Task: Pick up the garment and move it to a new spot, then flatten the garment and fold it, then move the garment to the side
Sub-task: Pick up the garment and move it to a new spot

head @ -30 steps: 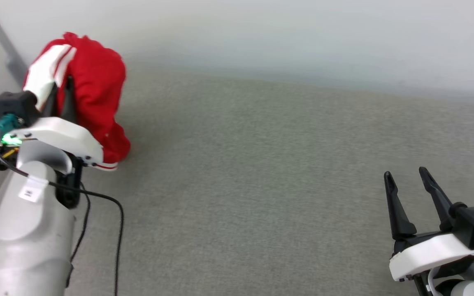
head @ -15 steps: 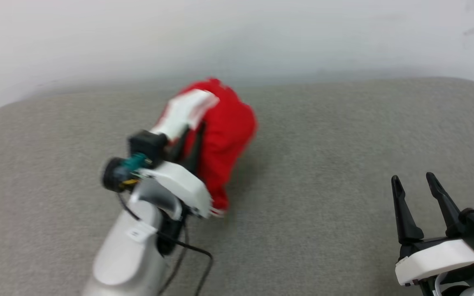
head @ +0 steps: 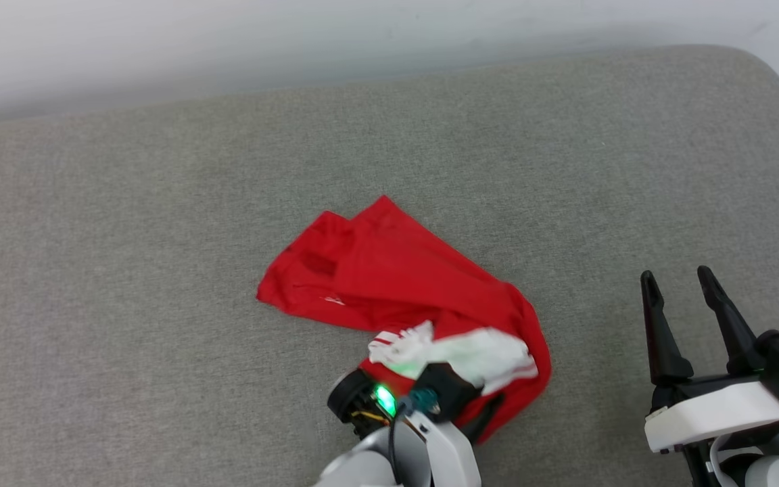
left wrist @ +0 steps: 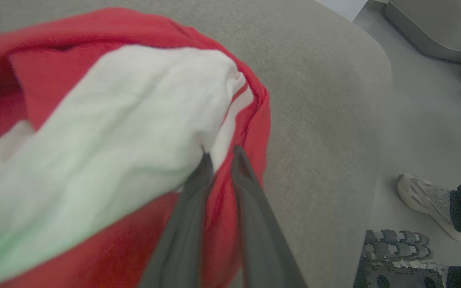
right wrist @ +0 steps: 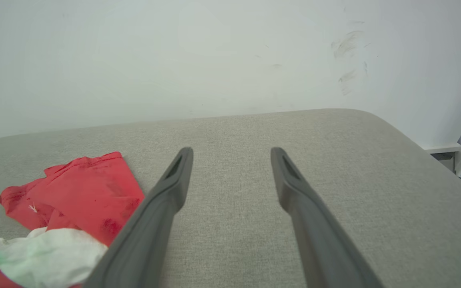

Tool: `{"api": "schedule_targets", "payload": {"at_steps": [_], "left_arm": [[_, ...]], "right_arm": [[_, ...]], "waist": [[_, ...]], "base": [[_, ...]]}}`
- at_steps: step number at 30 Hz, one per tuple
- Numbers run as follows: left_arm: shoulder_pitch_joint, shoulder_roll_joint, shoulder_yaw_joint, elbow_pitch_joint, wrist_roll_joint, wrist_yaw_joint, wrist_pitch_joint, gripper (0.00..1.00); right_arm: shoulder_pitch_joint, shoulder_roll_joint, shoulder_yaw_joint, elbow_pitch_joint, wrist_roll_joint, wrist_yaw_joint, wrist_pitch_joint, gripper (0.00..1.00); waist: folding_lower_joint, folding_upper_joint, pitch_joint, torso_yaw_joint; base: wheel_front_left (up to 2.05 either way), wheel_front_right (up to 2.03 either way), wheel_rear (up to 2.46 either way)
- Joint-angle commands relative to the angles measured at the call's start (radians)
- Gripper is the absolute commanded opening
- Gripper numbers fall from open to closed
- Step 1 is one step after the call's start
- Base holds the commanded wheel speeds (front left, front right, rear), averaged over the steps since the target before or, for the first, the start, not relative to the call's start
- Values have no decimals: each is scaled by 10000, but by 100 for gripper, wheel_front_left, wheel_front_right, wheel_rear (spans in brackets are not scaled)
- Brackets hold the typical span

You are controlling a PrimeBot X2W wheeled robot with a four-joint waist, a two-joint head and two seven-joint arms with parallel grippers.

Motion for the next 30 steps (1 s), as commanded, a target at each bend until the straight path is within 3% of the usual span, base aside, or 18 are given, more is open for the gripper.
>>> {"api": "schedule_targets", "payload": {"at_steps": [1,2,4,5,13,30], "left_arm": [[141,105,-300,74,-101,-22,4,0],[100,127,-525,106,-203,-23,-66,9],[3,154,-850,181,-358,-24,-174,77],[-77,162,-963,170,-418,-24,-311,100],[-354,173,-663,-302,-587,139,-1570,100],[688,1397,2264,-1988,-1322,2123,-2436,100]], "right_arm": [[-170,7,-12,38,75,-3,-80,100],[-195,7,-8,58,43,-3,-86,100],[-216,10,-7,105,-42,-3,-97,100],[-233,7,-29,124,-63,-5,-88,100],[-71,7,-80,63,-305,-5,122,100],[636,7,-166,-219,-365,-5,650,100]], "waist": [[0,-1,70,39],[0,-1,77,84],[0,-1,47,197],[0,-1,24,259],[0,-1,-458,770],[0,-1,-1617,1472]], "base": [[0,0,0],[0,0,0],[0,0,0],[0,0,0],[0,0,0],[0,0,0]]}}
